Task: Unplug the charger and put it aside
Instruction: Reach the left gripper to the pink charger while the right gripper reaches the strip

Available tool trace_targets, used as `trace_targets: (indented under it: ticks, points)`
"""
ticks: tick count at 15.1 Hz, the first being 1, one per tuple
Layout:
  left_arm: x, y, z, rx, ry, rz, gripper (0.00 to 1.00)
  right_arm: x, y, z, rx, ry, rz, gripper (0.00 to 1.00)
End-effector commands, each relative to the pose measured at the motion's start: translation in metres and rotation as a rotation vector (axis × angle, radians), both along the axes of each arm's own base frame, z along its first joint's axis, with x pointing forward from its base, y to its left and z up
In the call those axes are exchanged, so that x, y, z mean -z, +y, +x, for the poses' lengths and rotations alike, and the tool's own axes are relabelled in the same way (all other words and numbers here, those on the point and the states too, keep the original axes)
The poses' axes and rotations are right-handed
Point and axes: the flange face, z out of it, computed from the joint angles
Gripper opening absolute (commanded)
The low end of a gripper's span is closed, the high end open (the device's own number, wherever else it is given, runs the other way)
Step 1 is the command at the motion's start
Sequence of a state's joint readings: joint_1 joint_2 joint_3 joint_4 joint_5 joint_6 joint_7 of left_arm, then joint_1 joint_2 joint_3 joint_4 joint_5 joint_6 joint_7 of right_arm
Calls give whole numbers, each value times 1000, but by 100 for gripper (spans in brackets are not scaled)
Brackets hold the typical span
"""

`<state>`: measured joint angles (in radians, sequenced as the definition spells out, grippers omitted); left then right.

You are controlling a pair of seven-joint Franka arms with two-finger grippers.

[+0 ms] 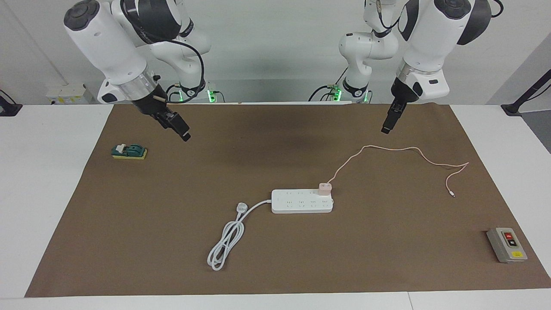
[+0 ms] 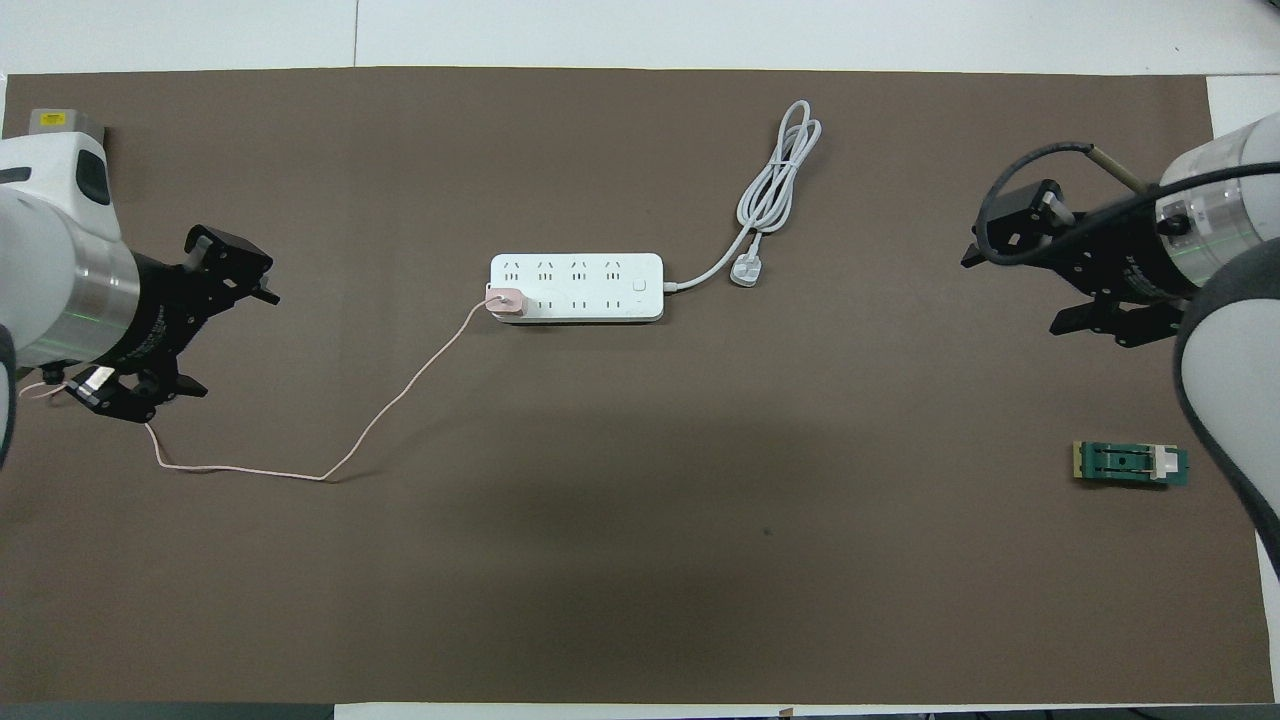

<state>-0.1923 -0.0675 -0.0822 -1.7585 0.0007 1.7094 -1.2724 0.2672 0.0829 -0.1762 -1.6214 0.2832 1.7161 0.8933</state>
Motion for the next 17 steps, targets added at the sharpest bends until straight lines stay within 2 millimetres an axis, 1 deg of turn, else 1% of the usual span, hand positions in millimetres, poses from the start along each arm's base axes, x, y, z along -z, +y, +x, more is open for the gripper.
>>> trace_targets:
  ticks: [1, 2, 3, 4, 5, 6, 7, 8, 10, 11, 12, 13, 14, 15, 16, 17]
  points:
    - [30, -31, 16, -120, 2, -19, 100, 19, 34, 14, 215, 55, 67, 100]
    - [45, -54, 26, -148, 23, -16, 100, 25, 47, 17, 294, 83, 100, 100]
    - [60, -68, 41, -206, 30, -16, 100, 36, 54, 23, 378, 126, 132, 100]
    - [70, -74, 53, -259, 34, -19, 100, 42, 58, 27, 455, 164, 179, 100]
    - [75, -85, 57, -279, 14, -33, 100, 45, 61, 30, 508, 181, 207, 100]
    - [81, -91, 60, -288, 7, -39, 100, 49, 68, 31, 537, 200, 213, 100]
    - [94, -95, 63, -300, 22, -34, 100, 56, 75, 33, 570, 222, 211, 100]
    - [112, -112, 60, -288, 41, -24, 100, 63, 80, 36, 613, 241, 225, 100]
    - [117, -116, 65, -300, 27, -43, 100, 79, 93, 46, 741, 306, 297, 100]
    - [127, -121, 66, -307, 37, -39, 100, 87, 95, 51, 811, 334, 308, 100]
    - [141, -124, 68, -332, 54, -28, 100, 91, 96, 54, 848, 334, 313, 100]
    - [145, -129, 67, -346, 45, -30, 100, 101, 106, 56, 857, 339, 307, 100]
    - [147, -132, 67, -360, 31, -38, 100, 116, 119, 61, 891, 365, 293, 100]
    - [150, -132, 68, -378, 30, -39, 100, 124, 128, 69, 911, 376, 291, 100]
    - [166, -136, 70, -386, 51, -24, 100, 128, 135, 75, 913, 383, 293, 100]
    - [184, -150, 67, -369, 77, -3, 100, 140, 141, 82, 927, 399, 300, 100]
